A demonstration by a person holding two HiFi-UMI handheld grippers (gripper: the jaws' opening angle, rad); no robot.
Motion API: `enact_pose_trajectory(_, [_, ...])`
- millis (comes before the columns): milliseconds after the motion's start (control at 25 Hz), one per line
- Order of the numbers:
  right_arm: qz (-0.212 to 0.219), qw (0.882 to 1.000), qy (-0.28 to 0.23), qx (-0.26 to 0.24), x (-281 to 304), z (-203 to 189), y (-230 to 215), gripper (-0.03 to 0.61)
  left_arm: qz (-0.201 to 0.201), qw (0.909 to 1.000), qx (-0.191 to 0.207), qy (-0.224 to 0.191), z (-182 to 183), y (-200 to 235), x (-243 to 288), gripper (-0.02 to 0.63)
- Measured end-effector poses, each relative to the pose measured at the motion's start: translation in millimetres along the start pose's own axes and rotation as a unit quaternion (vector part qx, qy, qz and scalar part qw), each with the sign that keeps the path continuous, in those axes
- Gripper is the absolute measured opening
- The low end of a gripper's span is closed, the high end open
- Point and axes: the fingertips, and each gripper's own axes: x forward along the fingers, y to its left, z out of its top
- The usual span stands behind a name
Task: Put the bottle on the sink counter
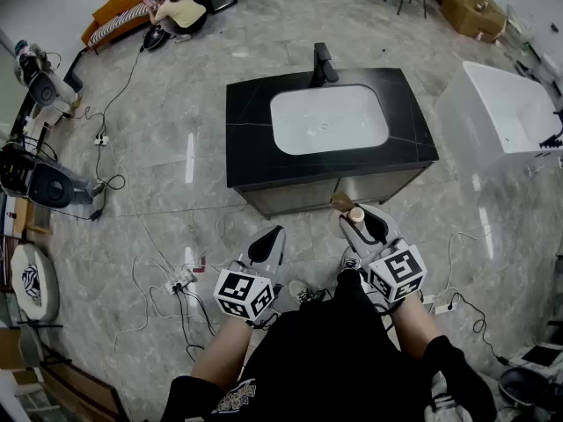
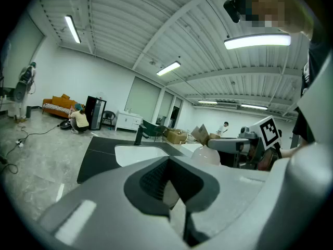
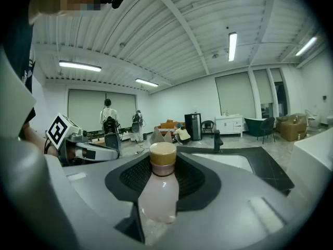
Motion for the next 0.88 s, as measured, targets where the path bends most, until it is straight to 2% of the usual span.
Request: enact_pose_trajectory(880, [0.008, 1.0, -0.009, 0.01, 1.6, 1.6, -6.3, 0.166, 0.0, 1.0, -0.003, 0.007, -3.7, -3.7, 3.7, 0.0])
